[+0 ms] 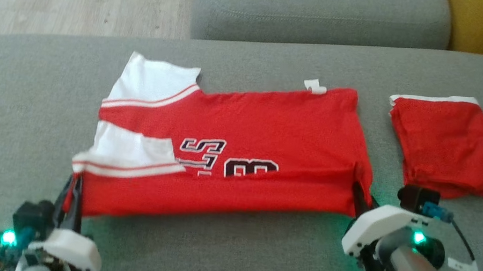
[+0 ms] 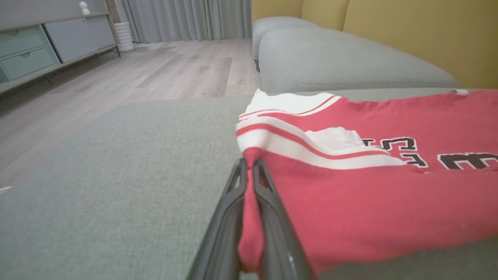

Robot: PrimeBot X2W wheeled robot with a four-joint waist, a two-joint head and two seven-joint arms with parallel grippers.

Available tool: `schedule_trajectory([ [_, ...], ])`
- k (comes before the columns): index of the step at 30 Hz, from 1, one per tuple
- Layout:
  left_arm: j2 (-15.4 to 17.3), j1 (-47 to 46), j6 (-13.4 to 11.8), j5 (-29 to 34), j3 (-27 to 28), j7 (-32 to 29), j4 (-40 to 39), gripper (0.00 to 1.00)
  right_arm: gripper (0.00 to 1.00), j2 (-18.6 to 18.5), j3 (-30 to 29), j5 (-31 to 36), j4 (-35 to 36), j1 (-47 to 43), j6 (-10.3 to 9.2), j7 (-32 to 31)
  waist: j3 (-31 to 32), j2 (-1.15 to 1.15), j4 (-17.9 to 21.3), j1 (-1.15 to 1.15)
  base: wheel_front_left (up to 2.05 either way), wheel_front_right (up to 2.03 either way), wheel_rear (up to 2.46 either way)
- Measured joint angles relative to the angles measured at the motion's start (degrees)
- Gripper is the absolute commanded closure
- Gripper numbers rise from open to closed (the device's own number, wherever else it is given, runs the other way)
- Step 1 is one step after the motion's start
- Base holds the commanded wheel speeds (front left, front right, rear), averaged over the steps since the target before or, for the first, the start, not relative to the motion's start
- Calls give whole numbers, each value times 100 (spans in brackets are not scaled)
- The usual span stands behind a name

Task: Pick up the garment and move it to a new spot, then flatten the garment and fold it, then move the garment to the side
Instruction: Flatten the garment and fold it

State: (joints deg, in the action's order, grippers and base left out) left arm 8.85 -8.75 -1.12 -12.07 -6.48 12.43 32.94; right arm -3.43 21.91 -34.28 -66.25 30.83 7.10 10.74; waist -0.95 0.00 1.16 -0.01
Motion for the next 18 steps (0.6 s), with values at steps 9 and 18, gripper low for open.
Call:
schedule_trajectory([
  [9,-5,413,-100,-58,-99,-287,-459,48,0,2,-153,16,250,-324,0,30,53,0,42,0,0,0,0],
  [18,-49,432,-237,-265,52,-13,-979,0,0,-1,-936,968,955,-339,0,311,-52,0,94,1,0,0,0],
])
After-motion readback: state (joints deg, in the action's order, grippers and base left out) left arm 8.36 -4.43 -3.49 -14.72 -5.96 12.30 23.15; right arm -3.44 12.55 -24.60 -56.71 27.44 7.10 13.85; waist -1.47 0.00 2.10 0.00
